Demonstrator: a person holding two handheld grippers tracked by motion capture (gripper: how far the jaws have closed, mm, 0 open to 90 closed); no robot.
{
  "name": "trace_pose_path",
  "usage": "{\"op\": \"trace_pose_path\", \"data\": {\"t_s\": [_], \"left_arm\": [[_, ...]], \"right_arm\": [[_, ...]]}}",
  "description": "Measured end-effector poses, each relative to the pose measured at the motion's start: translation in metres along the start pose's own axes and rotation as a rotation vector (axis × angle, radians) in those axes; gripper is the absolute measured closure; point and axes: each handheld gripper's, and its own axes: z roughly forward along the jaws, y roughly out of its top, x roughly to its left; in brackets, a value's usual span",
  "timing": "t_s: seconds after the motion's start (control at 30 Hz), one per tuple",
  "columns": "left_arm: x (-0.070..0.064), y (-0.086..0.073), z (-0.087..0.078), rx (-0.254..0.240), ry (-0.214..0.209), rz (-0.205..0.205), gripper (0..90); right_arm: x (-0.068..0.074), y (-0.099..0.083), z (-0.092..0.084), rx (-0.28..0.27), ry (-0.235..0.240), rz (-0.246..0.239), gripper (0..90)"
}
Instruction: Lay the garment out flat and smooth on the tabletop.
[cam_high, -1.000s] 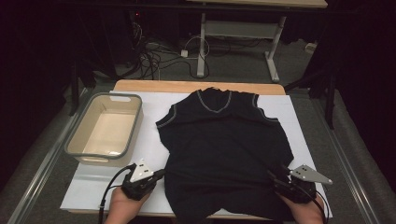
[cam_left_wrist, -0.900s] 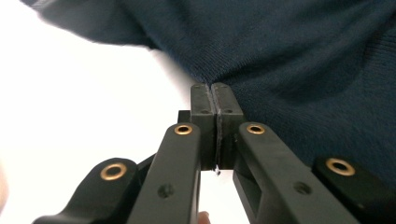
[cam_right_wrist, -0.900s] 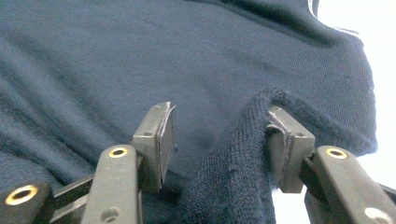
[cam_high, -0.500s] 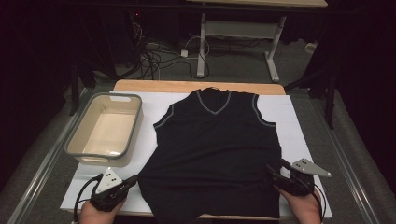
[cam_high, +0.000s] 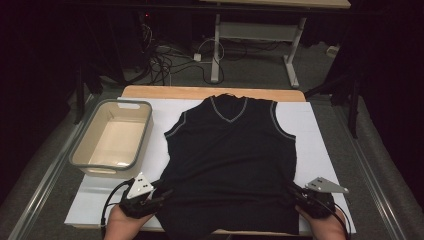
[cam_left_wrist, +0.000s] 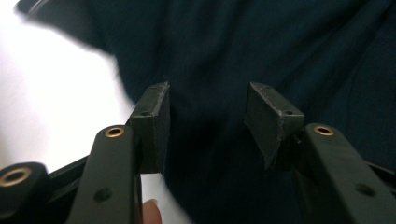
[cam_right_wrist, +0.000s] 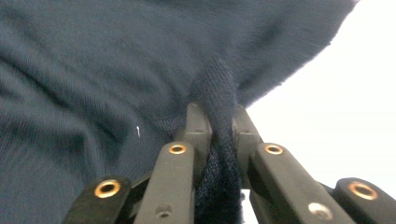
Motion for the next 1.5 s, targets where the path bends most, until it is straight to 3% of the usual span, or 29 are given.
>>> {"op": "trace_pose_path", "data": {"t_s": [0.1, 0.27, 0.37, 0.47, 0.5, 0.6, 0.67, 0.8, 0.83, 0.93, 1.07, 1.13, 1.2, 1.27, 1.37, 1.43, 1.5], "left_arm": [[-0.003, 0.016, 0.013, -0.028, -0.065, 0.001, 48.9], [-0.017, 0.038, 0.039, -0.024, -0.120, 0.060, 47.0], [-0.022, 0.044, 0.050, -0.009, -0.126, 0.082, 46.8], [-0.019, 0.045, 0.054, -0.007, -0.119, 0.071, 46.7], [-0.018, 0.045, 0.054, -0.005, -0.106, 0.064, 43.7], [-0.014, 0.042, 0.051, -0.004, -0.081, 0.053, 42.8], [-0.010, 0.038, 0.047, -0.009, -0.068, 0.037, 42.8], [-0.004, 0.026, 0.036, -0.012, -0.048, 0.018, 43.9], [-0.002, 0.022, 0.032, -0.019, -0.044, 0.032, 51.2], [0.002, 0.012, 0.018, -0.021, 0.038, 0.047, 63.5], [0.009, -0.003, 0.006, 0.016, 0.022, -0.013, 67.3], [0.005, -0.009, 0.008, 0.046, -0.008, -0.036, 60.1], [-0.005, -0.012, 0.011, 0.071, 0.001, -0.034, 47.2], [-0.016, -0.015, 0.013, 0.082, -0.002, -0.024, 42.6], [-0.030, -0.018, 0.016, 0.095, -0.044, -0.020, 42.6], [-0.040, -0.023, 0.019, 0.070, -0.030, -0.012, 45.1], [-0.045, -0.023, 0.021, 0.053, -0.040, -0.020, 58.7]], "right_arm": [[-0.003, -0.018, -0.023, -0.008, -0.050, 0.022, 84.2], [-0.013, -0.050, -0.058, -0.014, -0.116, 0.072, 84.9], [-0.017, -0.066, -0.075, -0.014, -0.147, 0.103, 84.9], [-0.020, -0.074, -0.082, -0.021, -0.138, 0.130, 83.4], [-0.019, -0.074, -0.082, -0.020, -0.127, 0.130, 81.3], [-0.017, -0.070, -0.080, -0.037, -0.094, 0.130, 60.1], [-0.016, -0.065, -0.078, -0.056, -0.079, 0.131, 53.3], [-0.014, -0.052, -0.071, -0.085, -0.073, 0.107, 47.9], [-0.013, -0.048, -0.069, -0.092, -0.071, 0.102, 47.1], [-0.012, -0.036, -0.061, -0.112, -0.071, 0.084, 46.0], [-0.010, -0.019, -0.048, -0.136, -0.057, 0.063, 46.1], [-0.007, -0.011, -0.040, -0.141, -0.043, 0.046, 46.0], [-0.003, -0.003, -0.030, -0.139, -0.023, 0.032, 46.0], [0.001, 0.005, -0.021, -0.137, -0.006, 0.012, 46.0], [0.008, 0.015, -0.010, -0.136, 0.017, -0.015, 46.2], [0.012, 0.021, -0.005, -0.139, 0.030, -0.031, 46.3], [0.017, 0.025, 0.000, -0.137, 0.040, -0.047, 46.4]]}}
